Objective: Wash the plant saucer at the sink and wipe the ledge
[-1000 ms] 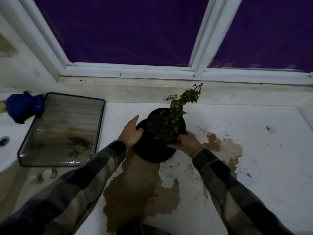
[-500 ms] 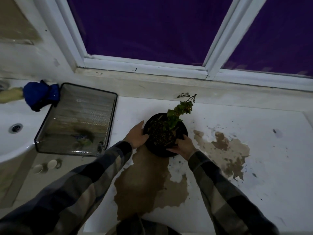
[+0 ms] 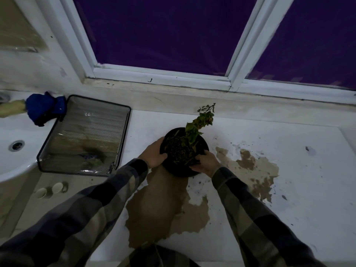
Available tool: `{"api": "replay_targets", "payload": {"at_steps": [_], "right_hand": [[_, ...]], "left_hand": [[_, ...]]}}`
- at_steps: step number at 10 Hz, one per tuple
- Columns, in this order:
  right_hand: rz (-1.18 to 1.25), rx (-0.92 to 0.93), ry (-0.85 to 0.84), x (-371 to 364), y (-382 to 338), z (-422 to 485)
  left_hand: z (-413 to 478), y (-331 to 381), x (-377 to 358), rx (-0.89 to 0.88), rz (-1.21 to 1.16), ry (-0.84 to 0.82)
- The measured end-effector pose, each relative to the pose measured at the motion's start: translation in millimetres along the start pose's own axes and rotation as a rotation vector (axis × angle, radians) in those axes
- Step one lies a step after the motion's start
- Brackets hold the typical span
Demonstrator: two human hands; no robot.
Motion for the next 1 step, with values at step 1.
{"api": "replay_targets", "payload": {"at_steps": [1], "right_hand": [[-0.242, 0.028, 0.051, 14.3, -8.4, -10.2]], "left_hand": [[-10.2, 14.3, 2.2, -0.042, 0.004, 0.063]]}}
Point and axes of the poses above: each hand's wrist, its own z-axis towards the middle knuckle, its own x-axis out of the back of the hand, y = z × x, the point moved 10 cm from there along z, towards the middle knuckle, and after that the axes turned 13 degrees about -z, right-handed, at the moved point
